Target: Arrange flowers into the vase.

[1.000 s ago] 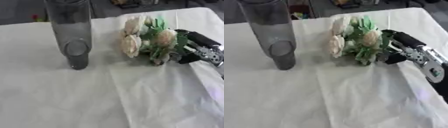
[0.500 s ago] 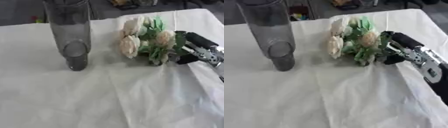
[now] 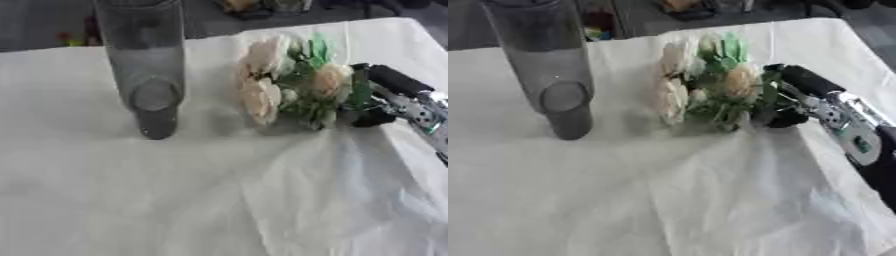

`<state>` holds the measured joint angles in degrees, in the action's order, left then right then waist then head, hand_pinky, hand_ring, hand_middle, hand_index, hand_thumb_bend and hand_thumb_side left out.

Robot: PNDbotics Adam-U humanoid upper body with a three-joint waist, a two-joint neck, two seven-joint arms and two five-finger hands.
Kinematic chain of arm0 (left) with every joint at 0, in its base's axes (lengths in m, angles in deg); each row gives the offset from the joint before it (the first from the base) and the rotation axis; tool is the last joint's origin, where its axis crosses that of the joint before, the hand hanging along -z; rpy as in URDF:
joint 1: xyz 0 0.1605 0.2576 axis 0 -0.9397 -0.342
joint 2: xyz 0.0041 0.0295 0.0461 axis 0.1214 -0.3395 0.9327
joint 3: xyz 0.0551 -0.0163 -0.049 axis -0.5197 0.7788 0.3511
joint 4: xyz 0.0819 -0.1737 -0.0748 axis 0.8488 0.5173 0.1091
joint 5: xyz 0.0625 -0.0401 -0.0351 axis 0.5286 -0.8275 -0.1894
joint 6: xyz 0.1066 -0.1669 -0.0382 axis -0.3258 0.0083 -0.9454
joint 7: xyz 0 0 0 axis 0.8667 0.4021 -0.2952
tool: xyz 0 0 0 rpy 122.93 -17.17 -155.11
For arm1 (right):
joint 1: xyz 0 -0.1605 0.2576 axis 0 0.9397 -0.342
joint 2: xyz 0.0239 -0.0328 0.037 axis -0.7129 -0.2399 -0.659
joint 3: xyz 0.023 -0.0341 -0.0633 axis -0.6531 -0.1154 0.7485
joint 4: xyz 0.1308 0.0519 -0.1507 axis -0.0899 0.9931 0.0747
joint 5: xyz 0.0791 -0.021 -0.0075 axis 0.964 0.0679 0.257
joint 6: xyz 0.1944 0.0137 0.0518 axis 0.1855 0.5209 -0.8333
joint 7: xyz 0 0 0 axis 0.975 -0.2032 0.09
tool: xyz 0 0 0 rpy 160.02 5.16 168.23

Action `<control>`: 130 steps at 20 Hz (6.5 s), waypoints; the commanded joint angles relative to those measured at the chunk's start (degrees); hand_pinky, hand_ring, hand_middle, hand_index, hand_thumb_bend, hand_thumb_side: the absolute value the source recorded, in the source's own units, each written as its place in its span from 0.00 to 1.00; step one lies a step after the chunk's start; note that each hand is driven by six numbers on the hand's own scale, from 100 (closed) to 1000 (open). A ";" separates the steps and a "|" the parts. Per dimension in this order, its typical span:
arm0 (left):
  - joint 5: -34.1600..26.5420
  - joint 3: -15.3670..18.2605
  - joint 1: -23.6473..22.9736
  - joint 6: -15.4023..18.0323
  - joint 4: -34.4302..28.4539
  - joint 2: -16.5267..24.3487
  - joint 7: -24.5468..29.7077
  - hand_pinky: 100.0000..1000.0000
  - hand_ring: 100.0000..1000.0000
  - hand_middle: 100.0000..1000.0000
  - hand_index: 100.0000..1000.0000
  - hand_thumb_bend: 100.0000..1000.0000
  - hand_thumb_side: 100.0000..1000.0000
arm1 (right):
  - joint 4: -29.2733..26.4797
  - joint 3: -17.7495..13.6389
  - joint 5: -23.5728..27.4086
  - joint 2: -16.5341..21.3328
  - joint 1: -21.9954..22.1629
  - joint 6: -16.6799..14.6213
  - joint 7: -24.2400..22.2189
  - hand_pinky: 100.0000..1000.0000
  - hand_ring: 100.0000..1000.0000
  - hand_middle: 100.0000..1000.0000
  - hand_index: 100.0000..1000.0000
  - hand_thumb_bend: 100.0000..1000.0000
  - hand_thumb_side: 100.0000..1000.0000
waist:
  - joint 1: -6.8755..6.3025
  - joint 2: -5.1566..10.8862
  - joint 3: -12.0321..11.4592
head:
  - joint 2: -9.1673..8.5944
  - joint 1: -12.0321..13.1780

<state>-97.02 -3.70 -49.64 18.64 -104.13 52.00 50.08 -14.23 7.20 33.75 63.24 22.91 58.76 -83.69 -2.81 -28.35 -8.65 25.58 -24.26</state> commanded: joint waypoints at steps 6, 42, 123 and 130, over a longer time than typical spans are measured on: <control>0.36 0.10 0.48 0.08 -0.76 0.57 0.11 0.76 0.76 0.85 0.93 0.00 0.81 | -0.48 -0.43 -1.78 2.79 -0.39 -0.32 0.18 0.45 0.58 0.60 0.75 0.38 0.30 | -0.16 1.30 0.52 | 0.05 0.35; 0.14 0.11 0.77 -0.22 -0.76 0.46 0.17 0.76 0.76 0.84 0.93 0.00 0.81 | -0.86 -0.03 -0.30 2.40 -0.35 1.49 -0.42 0.00 0.09 0.13 0.26 0.23 0.17 | -0.22 1.44 0.65 | -1.09 -1.28; -2.77 1.14 -0.14 -3.41 -0.76 3.01 -1.25 0.75 0.75 0.83 0.92 0.00 0.80 | -12.69 -5.78 56.65 9.95 -4.40 18.09 -5.79 0.00 0.00 0.00 0.00 0.36 0.00 | 4.13 7.58 1.20 | 3.83 3.17; -3.09 1.20 -0.09 -3.75 -0.76 3.26 -1.33 0.75 0.74 0.83 0.92 0.00 0.80 | -12.62 -5.91 64.71 9.98 -6.26 20.14 -6.67 0.00 0.00 0.00 0.00 0.33 0.00 | 4.91 7.95 0.55 | 4.02 3.24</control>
<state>-99.77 -2.97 -50.44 15.15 -104.13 54.05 48.74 -26.12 2.35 96.50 69.85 17.55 78.46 -90.30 2.01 -22.04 -8.16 29.20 -21.23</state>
